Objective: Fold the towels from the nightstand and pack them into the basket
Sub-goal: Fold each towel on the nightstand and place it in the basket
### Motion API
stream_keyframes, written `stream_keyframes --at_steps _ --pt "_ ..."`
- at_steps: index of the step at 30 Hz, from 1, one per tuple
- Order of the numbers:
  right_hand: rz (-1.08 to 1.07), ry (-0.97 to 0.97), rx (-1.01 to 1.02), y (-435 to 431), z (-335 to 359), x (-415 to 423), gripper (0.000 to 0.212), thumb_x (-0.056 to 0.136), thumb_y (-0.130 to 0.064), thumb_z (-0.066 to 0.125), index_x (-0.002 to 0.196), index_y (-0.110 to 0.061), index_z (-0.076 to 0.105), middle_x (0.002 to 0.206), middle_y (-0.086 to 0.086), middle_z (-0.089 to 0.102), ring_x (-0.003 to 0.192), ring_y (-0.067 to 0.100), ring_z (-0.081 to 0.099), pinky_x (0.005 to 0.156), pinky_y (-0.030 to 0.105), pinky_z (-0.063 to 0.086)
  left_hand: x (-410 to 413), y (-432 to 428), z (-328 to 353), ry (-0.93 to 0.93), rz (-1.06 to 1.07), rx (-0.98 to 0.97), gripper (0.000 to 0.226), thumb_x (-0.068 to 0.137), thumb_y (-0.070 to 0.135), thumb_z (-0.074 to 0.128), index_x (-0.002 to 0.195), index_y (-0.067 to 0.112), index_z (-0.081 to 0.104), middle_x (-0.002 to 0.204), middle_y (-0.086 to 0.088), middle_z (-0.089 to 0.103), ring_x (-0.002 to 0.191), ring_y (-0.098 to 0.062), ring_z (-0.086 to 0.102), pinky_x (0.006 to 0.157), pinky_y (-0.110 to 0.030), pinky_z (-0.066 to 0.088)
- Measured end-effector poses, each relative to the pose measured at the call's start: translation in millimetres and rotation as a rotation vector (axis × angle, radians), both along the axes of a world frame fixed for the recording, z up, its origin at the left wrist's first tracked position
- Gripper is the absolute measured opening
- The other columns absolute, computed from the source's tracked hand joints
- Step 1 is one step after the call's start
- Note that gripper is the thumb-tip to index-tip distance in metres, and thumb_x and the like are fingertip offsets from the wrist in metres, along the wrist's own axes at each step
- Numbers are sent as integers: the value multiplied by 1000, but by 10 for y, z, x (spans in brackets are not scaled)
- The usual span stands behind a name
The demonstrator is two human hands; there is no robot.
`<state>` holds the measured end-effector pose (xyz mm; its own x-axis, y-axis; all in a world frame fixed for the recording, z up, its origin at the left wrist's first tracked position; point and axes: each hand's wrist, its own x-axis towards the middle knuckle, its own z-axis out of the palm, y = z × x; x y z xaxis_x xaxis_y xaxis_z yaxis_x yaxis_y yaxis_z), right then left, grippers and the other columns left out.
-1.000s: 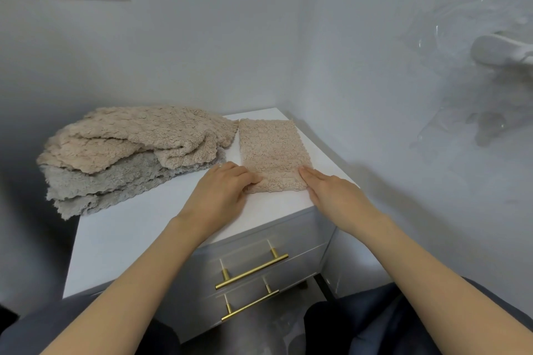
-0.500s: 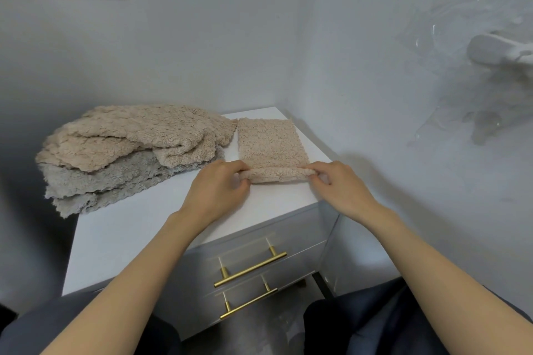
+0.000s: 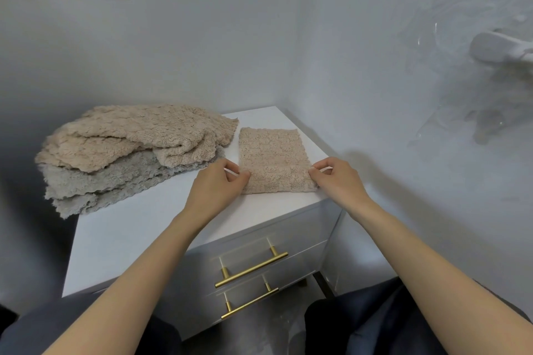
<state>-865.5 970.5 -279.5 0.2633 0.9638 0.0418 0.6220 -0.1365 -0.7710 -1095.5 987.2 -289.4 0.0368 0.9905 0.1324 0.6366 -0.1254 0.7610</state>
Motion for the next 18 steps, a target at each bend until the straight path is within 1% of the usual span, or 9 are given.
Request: stream_keyframes --at_steps 2,3,5,6,9,11,14,16,18 --pt "-28 -113 4 -2 -25 -21 8 86 -34 59 91 -28 58 80 -7 65 84 17 61 71 30 45 8 3 -6 0 14 -2 22 87 42 62 93 22 58 72 7 65 68 -4 57 57 -25 35" --pt "-38 -179 22 -13 -31 -36 11 85 -35 59 93 -28 56 82 -8 64 86 17 60 70 31 44 12 2 -7 7 17 0 22 87 42 62 93 22 58 72 7 66 69 -5 58 58 -25 36" --pt "-49 -325 117 -47 -21 -76 15 85 -30 59 100 -27 55 89 -9 62 93 17 54 67 30 41 22 6 -7 21 26 1 21 86 43 62 92 22 58 73 8 66 71 -8 59 58 -26 36" --pt "-37 -409 192 -73 -7 -103 19 86 -25 59 104 -26 56 96 -8 61 99 17 51 69 30 41 25 9 -6 27 32 2 21 85 42 62 92 23 58 73 8 65 72 -9 59 58 -26 36" --pt "135 -537 398 -155 25 -249 37 87 -5 53 121 -18 60 123 -2 60 118 19 49 92 31 42 30 20 -1 38 42 -5 20 84 42 63 90 24 59 70 11 65 71 -8 59 57 -26 36" --pt "270 -562 396 -231 10 -407 46 90 -4 49 134 -18 54 139 -4 53 130 15 43 105 25 32 36 26 1 46 51 -10 19 83 42 63 88 24 58 71 11 65 72 -8 59 58 -26 37" --pt "422 -651 358 -280 -58 -597 49 97 -11 42 146 -17 38 152 -5 37 143 10 26 109 17 7 44 31 2 58 66 -11 18 82 42 63 84 26 57 71 12 64 73 -9 60 58 -26 37" --pt "489 -714 322 -261 -95 -640 51 99 -12 38 150 -14 28 157 -1 27 146 12 16 112 16 -4 43 34 -2 50 69 -14 18 81 42 63 84 26 57 71 12 64 73 -8 60 59 -26 37" --pt "518 -757 286 -235 -126 -634 54 100 -13 34 152 -13 19 159 0 17 148 13 8 113 19 -10 42 40 -7 39 68 -17 18 81 42 63 84 25 57 72 12 64 74 -9 60 60 -26 38"
